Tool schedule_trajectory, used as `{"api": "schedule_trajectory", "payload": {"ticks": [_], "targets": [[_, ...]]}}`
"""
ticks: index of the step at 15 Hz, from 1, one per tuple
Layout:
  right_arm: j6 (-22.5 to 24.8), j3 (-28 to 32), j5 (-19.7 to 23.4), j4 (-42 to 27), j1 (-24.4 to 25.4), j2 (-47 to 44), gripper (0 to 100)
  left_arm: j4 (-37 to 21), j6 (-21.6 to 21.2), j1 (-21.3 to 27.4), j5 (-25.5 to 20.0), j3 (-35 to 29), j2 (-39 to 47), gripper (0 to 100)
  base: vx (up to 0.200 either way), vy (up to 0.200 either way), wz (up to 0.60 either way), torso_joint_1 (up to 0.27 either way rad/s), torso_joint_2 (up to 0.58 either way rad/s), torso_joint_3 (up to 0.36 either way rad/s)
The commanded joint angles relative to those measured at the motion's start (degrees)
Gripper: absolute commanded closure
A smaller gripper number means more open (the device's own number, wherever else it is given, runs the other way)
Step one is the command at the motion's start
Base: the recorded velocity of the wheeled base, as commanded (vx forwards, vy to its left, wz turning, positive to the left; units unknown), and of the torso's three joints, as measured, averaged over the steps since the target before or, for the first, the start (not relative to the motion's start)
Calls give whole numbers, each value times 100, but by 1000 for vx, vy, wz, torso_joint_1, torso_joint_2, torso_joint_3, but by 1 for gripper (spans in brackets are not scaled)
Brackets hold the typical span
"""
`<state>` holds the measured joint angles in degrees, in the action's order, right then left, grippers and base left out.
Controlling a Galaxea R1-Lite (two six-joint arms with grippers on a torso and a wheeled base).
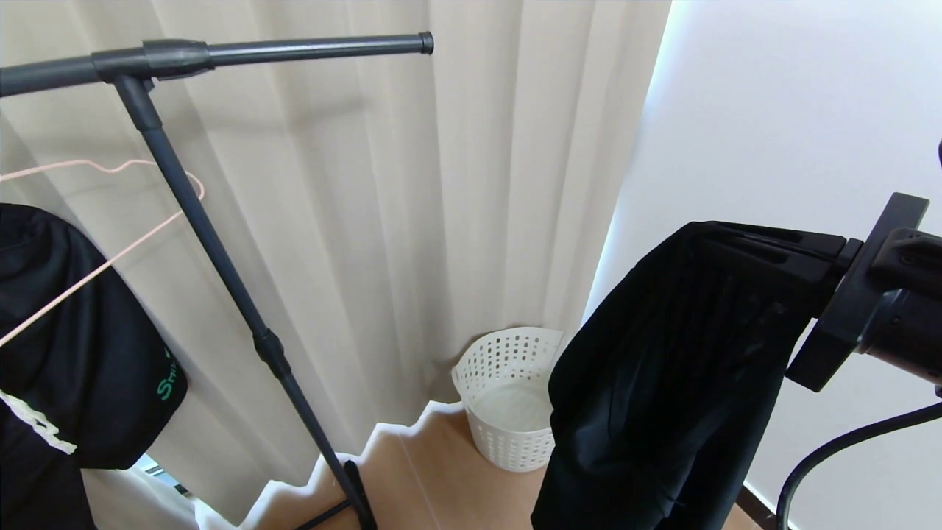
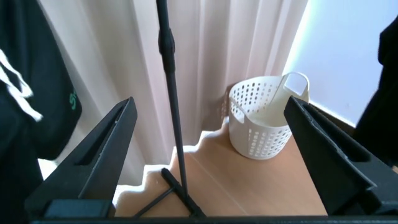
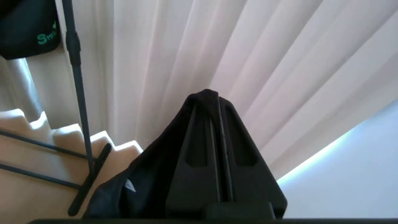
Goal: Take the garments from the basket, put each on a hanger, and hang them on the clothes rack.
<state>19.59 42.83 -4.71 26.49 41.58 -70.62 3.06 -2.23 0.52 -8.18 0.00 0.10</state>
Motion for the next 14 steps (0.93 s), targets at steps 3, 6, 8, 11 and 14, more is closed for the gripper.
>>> {"api": "schedule_trajectory", "payload": {"ticks": [3,6,8,11,14], "targets": [[1,-11,5,-4,8,-13,100,2,-5,0,1,0,-1,0,0,0,0,222,-540,-279],[1,-37,5,-4,8,4,100,2,-5,0,1,0,-1,0,0,0,0,246,-570,-328],[1,-46,-4,-4,8,4,100,2,-5,0,1,0,-1,0,0,0,0,251,-593,-337],[1,-81,-4,-4,8,22,100,2,-5,0,1,0,-1,0,0,0,0,224,-541,-303],[10,-73,-4,5,8,-13,100,2,-5,0,1,0,-1,0,0,0,0,181,-408,-227]]}}
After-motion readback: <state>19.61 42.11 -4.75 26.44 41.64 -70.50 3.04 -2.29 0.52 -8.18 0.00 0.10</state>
